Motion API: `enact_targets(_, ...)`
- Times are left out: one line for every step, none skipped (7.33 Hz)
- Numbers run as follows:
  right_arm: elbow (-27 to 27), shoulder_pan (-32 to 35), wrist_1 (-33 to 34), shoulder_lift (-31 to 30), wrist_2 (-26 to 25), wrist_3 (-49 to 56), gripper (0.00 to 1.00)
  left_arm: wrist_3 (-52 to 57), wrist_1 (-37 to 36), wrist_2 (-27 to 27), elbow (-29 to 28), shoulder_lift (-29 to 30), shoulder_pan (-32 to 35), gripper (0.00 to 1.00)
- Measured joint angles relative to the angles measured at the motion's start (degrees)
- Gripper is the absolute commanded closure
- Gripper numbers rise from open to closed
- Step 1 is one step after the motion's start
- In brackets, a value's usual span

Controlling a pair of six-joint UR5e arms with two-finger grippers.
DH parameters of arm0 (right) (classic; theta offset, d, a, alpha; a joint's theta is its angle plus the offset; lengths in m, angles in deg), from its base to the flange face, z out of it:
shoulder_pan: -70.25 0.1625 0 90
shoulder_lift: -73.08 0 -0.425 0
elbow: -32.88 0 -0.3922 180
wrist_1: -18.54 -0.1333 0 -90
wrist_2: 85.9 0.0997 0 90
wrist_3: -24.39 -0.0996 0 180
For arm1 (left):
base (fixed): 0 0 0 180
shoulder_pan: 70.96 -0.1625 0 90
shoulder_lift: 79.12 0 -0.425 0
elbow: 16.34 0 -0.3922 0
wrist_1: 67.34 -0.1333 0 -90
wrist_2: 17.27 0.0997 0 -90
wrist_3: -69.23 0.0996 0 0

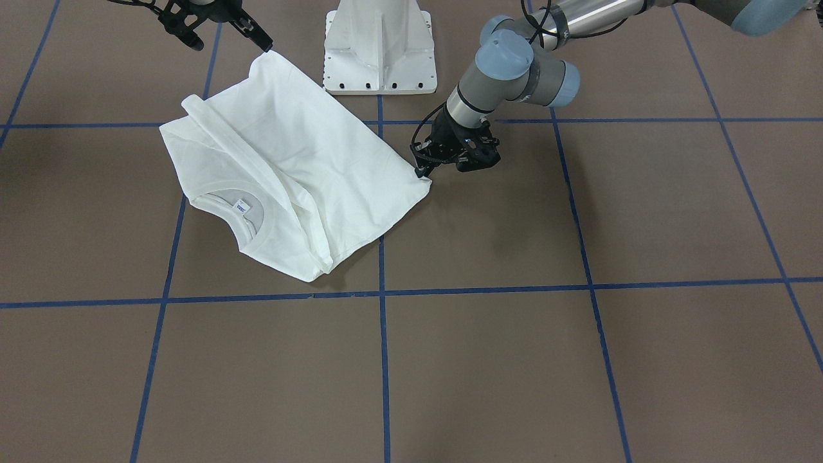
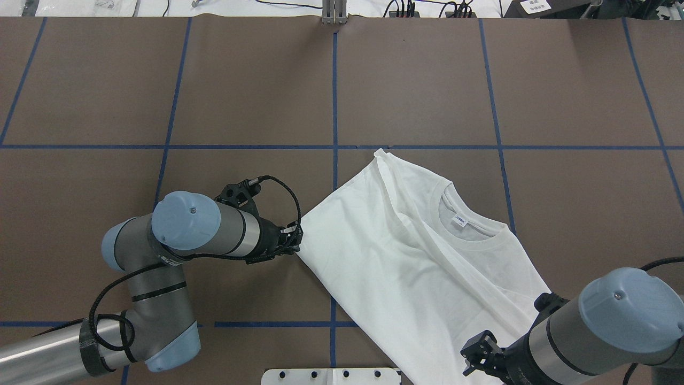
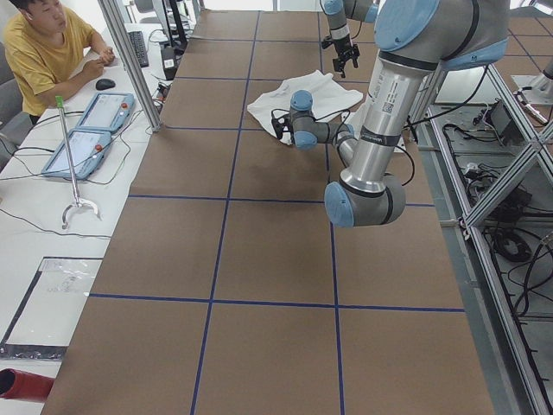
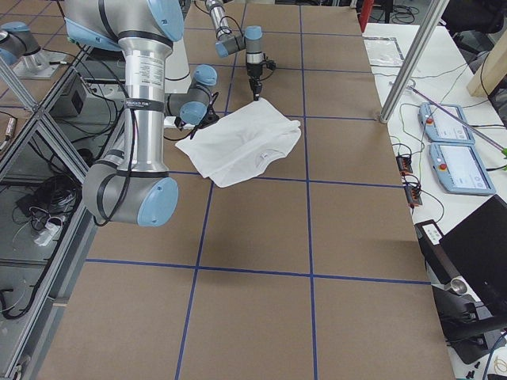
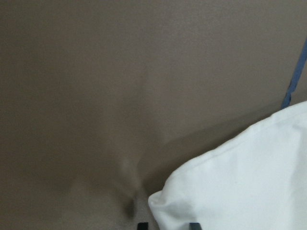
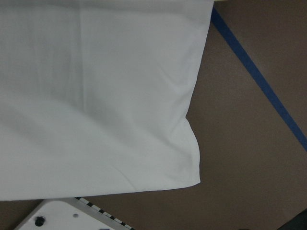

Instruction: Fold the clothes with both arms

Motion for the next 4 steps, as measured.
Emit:
enact_targets(0.0,0.6,0.0,0.4,0.1,0.0,0.00,0.2,0.0,0.7,-0.4,0.0,0.0,1.00)
enact_targets(0.0,1.2,0.0,0.5,0.2,-0.1,0.00,0.4,0.0,1.9,-0.5,0.0,0.1,1.00)
enact_targets(0.1,1.8,0.0,0.6,0.2,-0.1,0.00,0.9,0.0,2.8,-0.3,0.0,0.3,1.00)
enact_targets(0.1,2.3,0.0,0.6,0.2,-0.1,0.00,1.9,-0.1,3.6,-0.1,0.0,0.9,1.00)
